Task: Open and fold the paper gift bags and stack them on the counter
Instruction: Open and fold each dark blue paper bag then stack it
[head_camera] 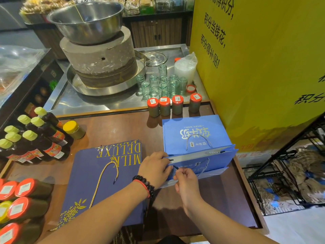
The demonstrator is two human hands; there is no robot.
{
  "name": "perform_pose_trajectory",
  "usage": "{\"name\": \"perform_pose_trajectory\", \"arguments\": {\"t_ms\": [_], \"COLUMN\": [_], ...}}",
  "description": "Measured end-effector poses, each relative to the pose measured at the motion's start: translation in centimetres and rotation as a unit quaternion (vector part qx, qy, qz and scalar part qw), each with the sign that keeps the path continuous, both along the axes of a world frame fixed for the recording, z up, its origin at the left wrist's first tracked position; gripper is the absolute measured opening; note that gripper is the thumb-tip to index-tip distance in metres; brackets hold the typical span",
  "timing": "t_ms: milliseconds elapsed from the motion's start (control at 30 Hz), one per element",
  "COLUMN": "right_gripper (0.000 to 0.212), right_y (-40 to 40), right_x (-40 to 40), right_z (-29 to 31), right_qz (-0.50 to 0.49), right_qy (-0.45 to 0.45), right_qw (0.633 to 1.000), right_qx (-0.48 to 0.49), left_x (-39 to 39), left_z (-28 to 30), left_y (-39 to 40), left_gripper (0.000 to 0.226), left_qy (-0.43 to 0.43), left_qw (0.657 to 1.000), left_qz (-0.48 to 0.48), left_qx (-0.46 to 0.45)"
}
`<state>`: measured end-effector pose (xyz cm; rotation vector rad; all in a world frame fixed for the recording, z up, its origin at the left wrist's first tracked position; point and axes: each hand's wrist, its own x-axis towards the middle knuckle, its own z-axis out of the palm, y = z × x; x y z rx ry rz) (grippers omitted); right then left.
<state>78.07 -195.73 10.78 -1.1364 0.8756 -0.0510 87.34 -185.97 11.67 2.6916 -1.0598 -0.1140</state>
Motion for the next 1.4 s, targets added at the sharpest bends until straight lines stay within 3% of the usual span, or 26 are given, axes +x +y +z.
{"name": "perform_pose_trajectory", "arguments": {"t_ms": [767, 1400], "right_gripper": [0.008, 0.008], "right_y": [0.0, -0.9], "right_x": [-0.6, 0.2], "right_z": [-0.2, -0.8], "right_qz": [0.033, 0.020], "right_qy": [-0.016, 0.009], "right_qw": [0.999, 0.999], "right_qx": [-0.039, -0.048], "left_x": [-0.4, -0.8], "left_z": [0.0, -1.0], "left_y": [-0.4, 0.5], "left_gripper": [0.032, 0.027], "left_qy": [-0.008, -0.037], "left_qw": [1.000, 0.998], "left_qz": [0.019, -0.028], "left_qx": [0.015, -0.044]}}
